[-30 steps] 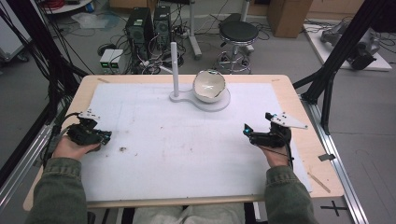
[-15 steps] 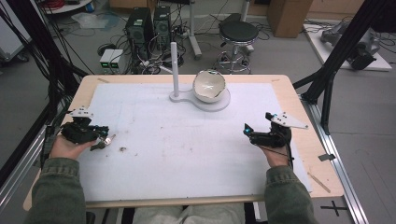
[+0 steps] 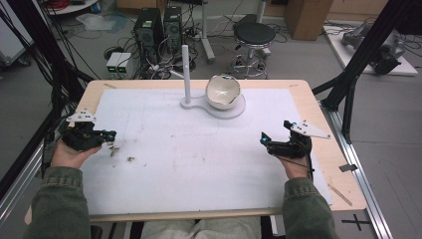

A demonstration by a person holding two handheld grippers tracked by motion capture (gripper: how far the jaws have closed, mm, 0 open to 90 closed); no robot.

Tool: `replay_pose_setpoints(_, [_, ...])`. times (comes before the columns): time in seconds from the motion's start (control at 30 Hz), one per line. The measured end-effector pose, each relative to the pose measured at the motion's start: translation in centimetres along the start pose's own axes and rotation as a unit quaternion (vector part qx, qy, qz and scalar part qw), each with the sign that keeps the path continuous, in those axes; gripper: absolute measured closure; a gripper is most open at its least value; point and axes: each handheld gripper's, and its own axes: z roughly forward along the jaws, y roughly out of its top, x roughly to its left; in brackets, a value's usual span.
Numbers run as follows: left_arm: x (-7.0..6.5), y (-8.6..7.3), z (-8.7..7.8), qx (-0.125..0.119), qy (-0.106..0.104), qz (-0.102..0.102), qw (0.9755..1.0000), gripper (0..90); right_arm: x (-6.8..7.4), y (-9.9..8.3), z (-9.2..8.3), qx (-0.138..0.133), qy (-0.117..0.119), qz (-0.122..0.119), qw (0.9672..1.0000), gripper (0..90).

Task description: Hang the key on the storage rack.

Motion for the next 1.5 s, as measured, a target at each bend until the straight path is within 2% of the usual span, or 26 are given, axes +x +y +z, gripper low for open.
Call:
replay_pose_setpoints(0.33, [-0.3,3.2,-0.9,0.004,0.004,0.020,0.9998,88.0,-0.2,0.0,-0.1,-0.005,0.000,0.007,1.0000,0.6])
replay_pose_setpoints(0.43, [-0.4,4.2,-1.4,-0.003,0.004,0.028,0.9996,88.0,-0.2,0.0,-0.1,-0.006,0.001,0.007,1.0000,0.5])
replay_pose_setpoints(0.47, [-0.5,4.9,-1.8,-0.018,0.014,0.033,0.9992,88.0,-0.2,0.0,-0.1,-0.006,0.002,0.006,1.0000,0.5])
replay_pose_setpoints(0.57, [-0.4,5.7,-2.2,-0.031,0.014,0.029,0.9990,88.0,-0.2,0.0,-0.1,-0.007,0.001,0.006,1.0000,0.6])
replay_pose_setpoints(0.73, [-0.3,7.3,-2.5,-0.023,0.012,0.044,0.9987,88.0,-0.1,0.0,-0.2,-0.006,0.001,0.005,1.0000,0.5])
replay_pose_setpoints(0.8, [-0.4,8.0,-2.5,-0.011,0.019,0.064,0.9977,88.0,-0.1,0.0,-0.1,-0.007,0.003,0.006,1.0000,0.5])
replay_pose_setpoints(1.0, [-0.5,9.9,-2.5,-0.001,0.025,0.080,0.9965,88.0,-0.1,0.0,-0.1,-0.006,0.001,0.006,1.0000,0.5])
replay_pose_setpoints(1.27, [-0.6,11.3,-2.3,0.005,0.025,0.086,0.9959,88.0,-0.1,0.0,-0.2,-0.007,0.003,0.008,0.9999,0.6])
replay_pose_setpoints(1.5, [-0.4,12.5,-2.4,0.000,0.024,0.074,0.9970,88.0,-0.1,0.0,-0.1,-0.007,0.004,0.007,0.9999,0.5])
